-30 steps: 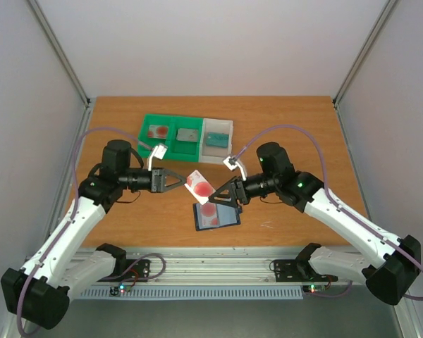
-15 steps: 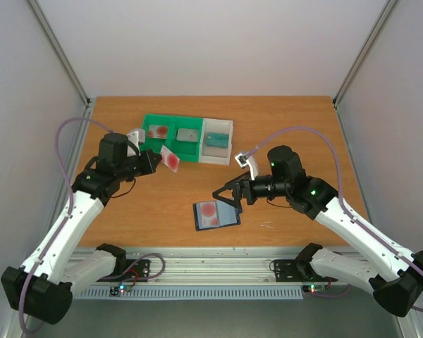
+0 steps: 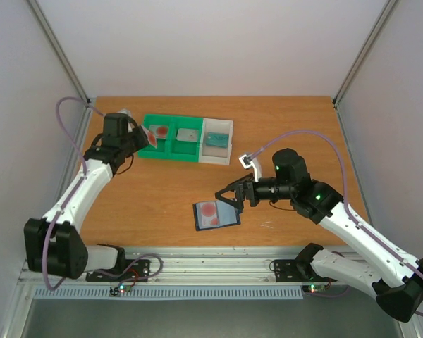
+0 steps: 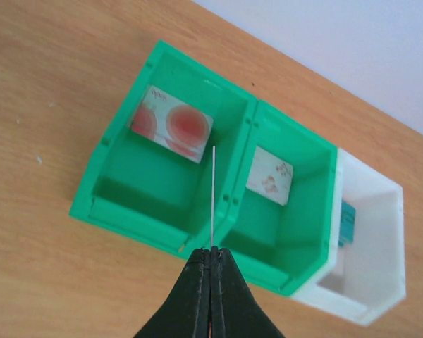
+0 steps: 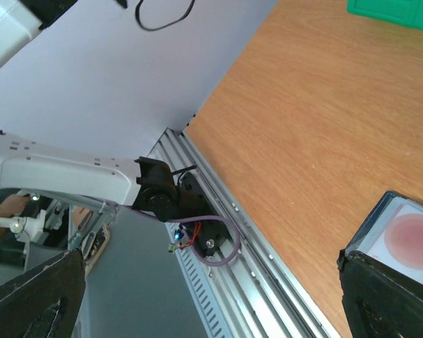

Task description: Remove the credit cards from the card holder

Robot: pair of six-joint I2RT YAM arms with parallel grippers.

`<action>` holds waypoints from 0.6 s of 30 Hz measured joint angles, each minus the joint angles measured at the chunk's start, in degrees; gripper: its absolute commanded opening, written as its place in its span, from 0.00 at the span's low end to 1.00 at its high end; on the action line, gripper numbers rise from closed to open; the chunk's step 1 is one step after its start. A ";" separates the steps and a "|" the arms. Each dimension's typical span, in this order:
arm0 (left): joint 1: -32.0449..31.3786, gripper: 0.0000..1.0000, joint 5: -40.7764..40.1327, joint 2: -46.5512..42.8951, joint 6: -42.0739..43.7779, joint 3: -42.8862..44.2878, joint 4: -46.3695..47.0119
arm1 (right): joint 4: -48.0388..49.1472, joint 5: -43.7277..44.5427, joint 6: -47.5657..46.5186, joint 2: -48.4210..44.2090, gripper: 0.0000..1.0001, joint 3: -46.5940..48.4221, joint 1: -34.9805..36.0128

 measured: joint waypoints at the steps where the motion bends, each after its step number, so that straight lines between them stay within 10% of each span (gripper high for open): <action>1: 0.20 0.00 -0.46 1.79 -0.09 0.96 0.81 | 0.22 -0.02 0.24 -0.13 0.99 -0.24 0.00; 18: 3.96 0.01 -1.81 23.19 -1.49 11.72 11.78 | 0.20 0.02 1.86 -3.41 0.98 -1.75 0.00</action>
